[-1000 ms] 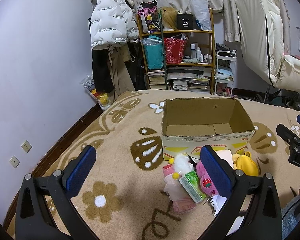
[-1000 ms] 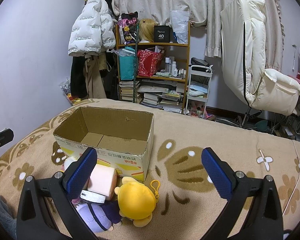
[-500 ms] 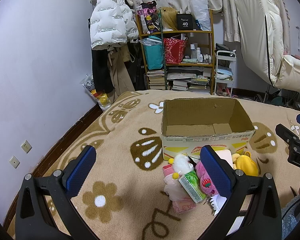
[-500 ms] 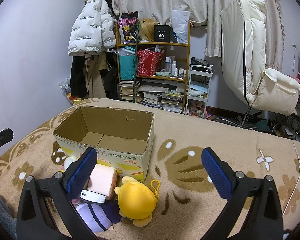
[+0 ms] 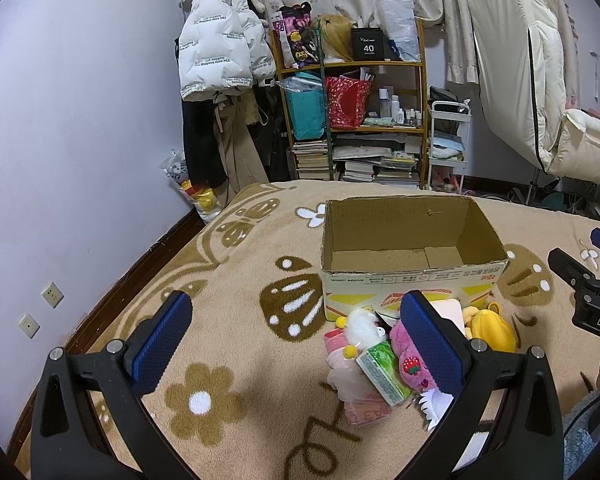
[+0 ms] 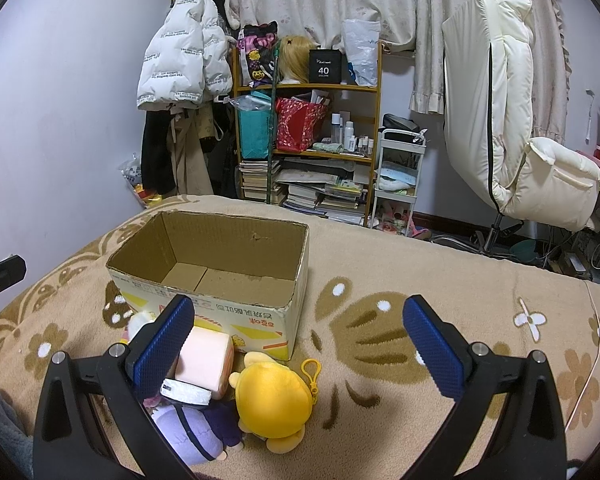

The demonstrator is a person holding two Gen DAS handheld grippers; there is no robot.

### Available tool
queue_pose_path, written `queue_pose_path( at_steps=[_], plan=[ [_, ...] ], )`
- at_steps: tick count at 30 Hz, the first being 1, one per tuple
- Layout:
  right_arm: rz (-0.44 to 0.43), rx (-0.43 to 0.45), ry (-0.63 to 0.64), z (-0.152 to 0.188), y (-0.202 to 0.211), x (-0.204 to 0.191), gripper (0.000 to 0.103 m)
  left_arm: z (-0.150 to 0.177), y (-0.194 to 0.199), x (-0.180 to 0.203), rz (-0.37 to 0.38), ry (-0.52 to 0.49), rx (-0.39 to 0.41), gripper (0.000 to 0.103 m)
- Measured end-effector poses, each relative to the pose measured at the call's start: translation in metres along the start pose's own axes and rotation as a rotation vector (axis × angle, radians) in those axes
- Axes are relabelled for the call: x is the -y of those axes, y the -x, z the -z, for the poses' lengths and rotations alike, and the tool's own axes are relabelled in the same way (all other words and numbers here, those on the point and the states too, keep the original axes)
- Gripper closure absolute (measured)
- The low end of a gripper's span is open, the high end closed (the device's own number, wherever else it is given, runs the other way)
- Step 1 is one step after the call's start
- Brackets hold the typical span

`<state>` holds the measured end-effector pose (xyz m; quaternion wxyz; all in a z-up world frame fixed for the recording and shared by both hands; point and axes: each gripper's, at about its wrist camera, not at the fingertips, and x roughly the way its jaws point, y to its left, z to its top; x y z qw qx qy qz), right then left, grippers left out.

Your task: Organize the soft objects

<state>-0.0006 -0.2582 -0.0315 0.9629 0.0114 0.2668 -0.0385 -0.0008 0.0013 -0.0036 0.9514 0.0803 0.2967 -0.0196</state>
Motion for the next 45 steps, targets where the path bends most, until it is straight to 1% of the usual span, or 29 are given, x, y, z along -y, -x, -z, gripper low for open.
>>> queue_pose_path(
  at_steps=[20,25,31,35,40,42,45],
  plan=[
    [-0.002,-0.004,0.003,0.001,-0.001,-0.001,0.000,0.001,0.000,0.000,0.001,-0.002,0.001,0.000],
    [-0.006,-0.004,0.011,0.006,-0.003,-0.004,0.000,0.004,-0.001,0.002,-0.005,-0.021,-0.001,0.000],
    [-0.007,-0.001,0.007,0.004,-0.005,-0.007,0.000,-0.001,-0.009,0.006,0.034,0.000,-0.037,0.000],
    [-0.007,-0.004,0.006,0.004,-0.007,-0.010,0.000,-0.006,-0.015,0.012,0.036,-0.006,-0.045,0.000],
    [-0.017,-0.026,-0.016,0.000,-0.012,-0.008,0.000,-0.015,-0.024,0.022,0.042,-0.046,-0.044,0.000],
    [-0.024,-0.044,-0.029,-0.001,-0.017,-0.008,0.000,-0.021,-0.027,0.027,0.032,-0.067,-0.035,0.000],
    [-0.026,-0.080,-0.028,-0.001,-0.029,-0.010,0.000,-0.026,-0.033,0.029,0.037,-0.057,-0.041,0.000]
  ],
)
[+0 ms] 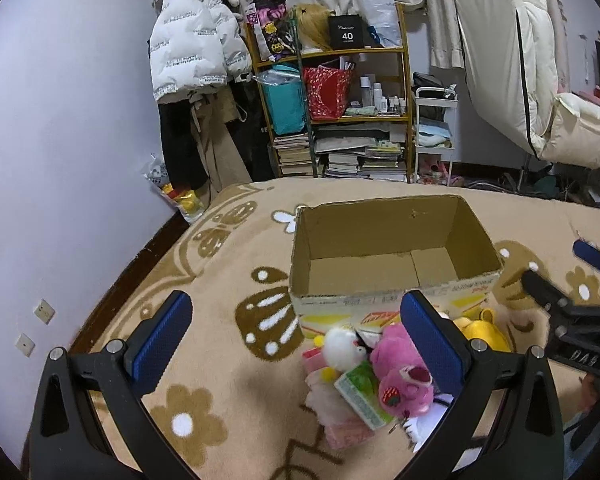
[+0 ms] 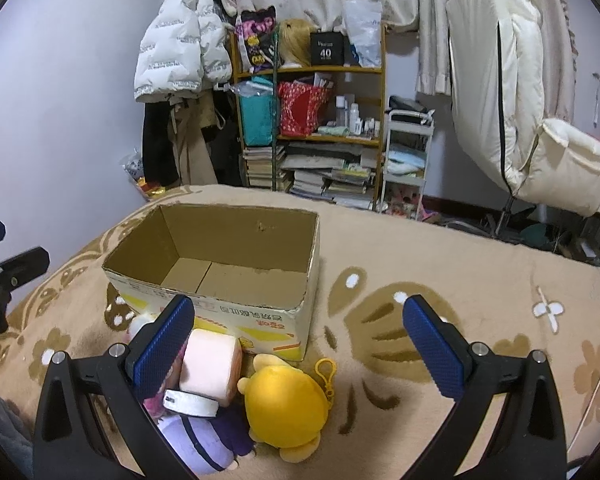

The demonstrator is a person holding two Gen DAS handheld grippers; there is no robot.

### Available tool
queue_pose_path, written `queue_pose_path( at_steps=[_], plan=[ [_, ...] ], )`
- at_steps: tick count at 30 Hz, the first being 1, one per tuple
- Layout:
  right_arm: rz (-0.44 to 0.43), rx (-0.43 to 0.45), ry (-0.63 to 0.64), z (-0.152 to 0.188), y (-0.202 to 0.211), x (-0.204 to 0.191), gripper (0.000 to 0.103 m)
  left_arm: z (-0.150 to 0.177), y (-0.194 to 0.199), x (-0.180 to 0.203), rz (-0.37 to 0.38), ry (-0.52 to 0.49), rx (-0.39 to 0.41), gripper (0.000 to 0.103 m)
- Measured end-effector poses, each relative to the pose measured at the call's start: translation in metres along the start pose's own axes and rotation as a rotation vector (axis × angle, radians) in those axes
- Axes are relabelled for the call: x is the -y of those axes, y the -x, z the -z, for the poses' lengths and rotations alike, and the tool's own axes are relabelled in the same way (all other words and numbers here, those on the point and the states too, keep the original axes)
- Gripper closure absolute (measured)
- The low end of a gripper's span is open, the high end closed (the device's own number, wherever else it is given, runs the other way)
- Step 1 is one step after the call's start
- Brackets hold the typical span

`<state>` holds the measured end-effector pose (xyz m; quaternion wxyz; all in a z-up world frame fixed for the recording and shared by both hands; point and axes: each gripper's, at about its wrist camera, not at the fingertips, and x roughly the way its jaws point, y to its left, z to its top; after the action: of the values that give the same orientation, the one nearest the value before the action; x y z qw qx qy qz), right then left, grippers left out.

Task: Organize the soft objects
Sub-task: 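Lower the left gripper onto the pink bear while the right gripper grasps the yellow duck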

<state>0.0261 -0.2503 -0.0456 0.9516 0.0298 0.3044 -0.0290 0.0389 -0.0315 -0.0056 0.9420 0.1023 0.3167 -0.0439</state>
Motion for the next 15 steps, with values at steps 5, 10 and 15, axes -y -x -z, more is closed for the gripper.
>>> queue_pose_path(
  at_steps=[5,10,15],
  plan=[
    [-0.001,-0.070,0.021,0.002,-0.025,-0.005,0.000,0.000,-0.017,0.005,0.013,-0.001,-0.041,0.000],
    [-0.020,-0.162,-0.022,0.009,-0.047,0.000,0.000,0.002,-0.031,0.010,0.015,0.007,-0.074,0.000],
    [-0.041,-0.234,-0.084,0.016,-0.066,0.012,0.000,0.007,-0.042,0.016,0.041,0.006,-0.117,0.000]
  ],
)
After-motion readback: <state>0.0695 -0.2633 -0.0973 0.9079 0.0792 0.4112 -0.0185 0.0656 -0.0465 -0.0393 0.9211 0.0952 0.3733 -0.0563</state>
